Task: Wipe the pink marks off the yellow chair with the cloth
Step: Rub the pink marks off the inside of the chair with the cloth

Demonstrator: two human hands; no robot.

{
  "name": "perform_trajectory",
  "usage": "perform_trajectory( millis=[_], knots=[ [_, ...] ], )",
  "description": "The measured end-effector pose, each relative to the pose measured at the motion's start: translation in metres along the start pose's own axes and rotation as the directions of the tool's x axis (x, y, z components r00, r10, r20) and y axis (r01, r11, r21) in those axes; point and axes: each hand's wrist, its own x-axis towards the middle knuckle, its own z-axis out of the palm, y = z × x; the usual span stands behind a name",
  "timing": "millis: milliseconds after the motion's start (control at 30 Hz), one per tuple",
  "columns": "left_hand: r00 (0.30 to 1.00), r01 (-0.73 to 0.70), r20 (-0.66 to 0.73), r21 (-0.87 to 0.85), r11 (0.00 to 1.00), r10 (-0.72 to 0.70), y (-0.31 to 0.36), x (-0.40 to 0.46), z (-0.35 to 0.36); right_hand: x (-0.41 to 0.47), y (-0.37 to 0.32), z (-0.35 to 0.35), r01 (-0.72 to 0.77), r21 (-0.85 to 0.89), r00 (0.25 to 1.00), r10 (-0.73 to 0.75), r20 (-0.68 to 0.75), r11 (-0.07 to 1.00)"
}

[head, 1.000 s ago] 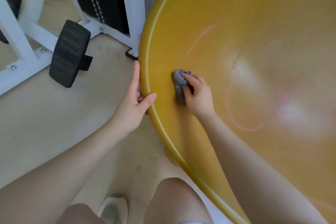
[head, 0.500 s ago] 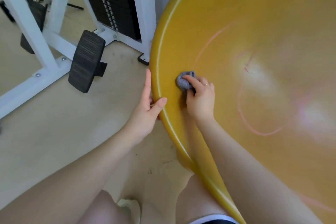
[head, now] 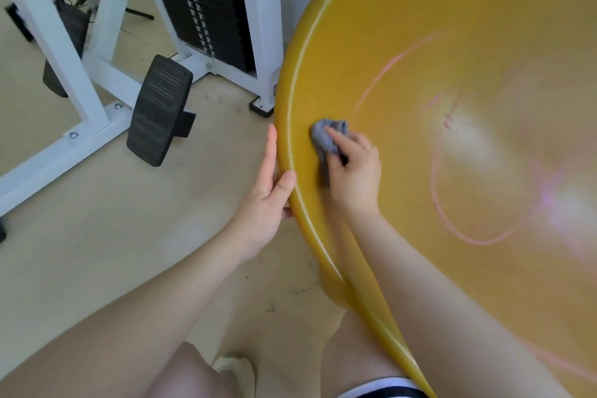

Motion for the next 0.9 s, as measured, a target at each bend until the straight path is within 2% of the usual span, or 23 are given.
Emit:
perform_trajectory(
  millis=[133,200,267,333,433,533,633,700,767,833,900],
  knots=[
    [1.0,-0.011,-0.016,0.033,0.999,0.011,-0.002,-0.001,0.001,0.029,0.008,0.003,-0.217,0.097,0.972,0.224,-0.075,0.971],
    [0.999,-0.028,-0.021,0.032,0.999,0.029,-0.004,-0.002,0.003,0.01,-0.005,-0.002,-0.12,0.072,0.992,0.122,-0.032,0.99],
    [0.998,-0.056,-0.017,0.019,0.998,0.056,-0.007,-0.003,0.004,-0.025,-0.02,-0.012,-0.005,0.081,0.997,-0.001,0.08,0.997],
    [0.998,-0.065,-0.011,0.01,0.998,0.065,-0.008,-0.001,0.004,-0.056,-0.028,-0.024,0.02,0.109,0.988,-0.036,0.15,0.994],
    [0.996,-0.089,-0.008,0.029,0.996,0.089,-0.009,0.0,0.004,-0.057,-0.023,-0.023,0.061,0.093,0.987,-0.074,0.142,0.994],
    [0.994,-0.104,-0.013,0.071,0.992,0.105,-0.012,0.0,0.003,-0.023,-0.003,-0.011,0.037,-0.025,0.998,-0.036,0.056,0.999],
    [0.994,-0.1,-0.03,0.137,0.986,0.105,-0.013,-0.001,0.004,0.021,0.026,-0.004,-0.106,-0.135,0.993,0.098,-0.067,0.985],
    [0.994,-0.099,-0.035,0.18,0.979,0.107,-0.012,-0.001,0.005,0.044,0.032,-0.004,-0.306,-0.151,0.948,0.287,-0.136,0.94],
    [0.993,-0.105,-0.03,0.187,0.977,0.113,-0.012,-0.002,0.003,0.047,0.023,-0.003,-0.392,-0.167,0.918,0.371,-0.143,0.905],
    [0.993,-0.114,-0.021,0.173,0.978,0.119,-0.012,-0.002,0.001,0.029,0.011,-0.005,-0.31,-0.149,0.95,0.304,-0.066,0.939],
    [0.992,-0.123,-0.017,0.144,0.982,0.127,-0.014,-0.001,0.0,-0.003,-0.003,-0.011,-0.179,-0.058,0.982,0.181,0.047,0.982]
  ],
)
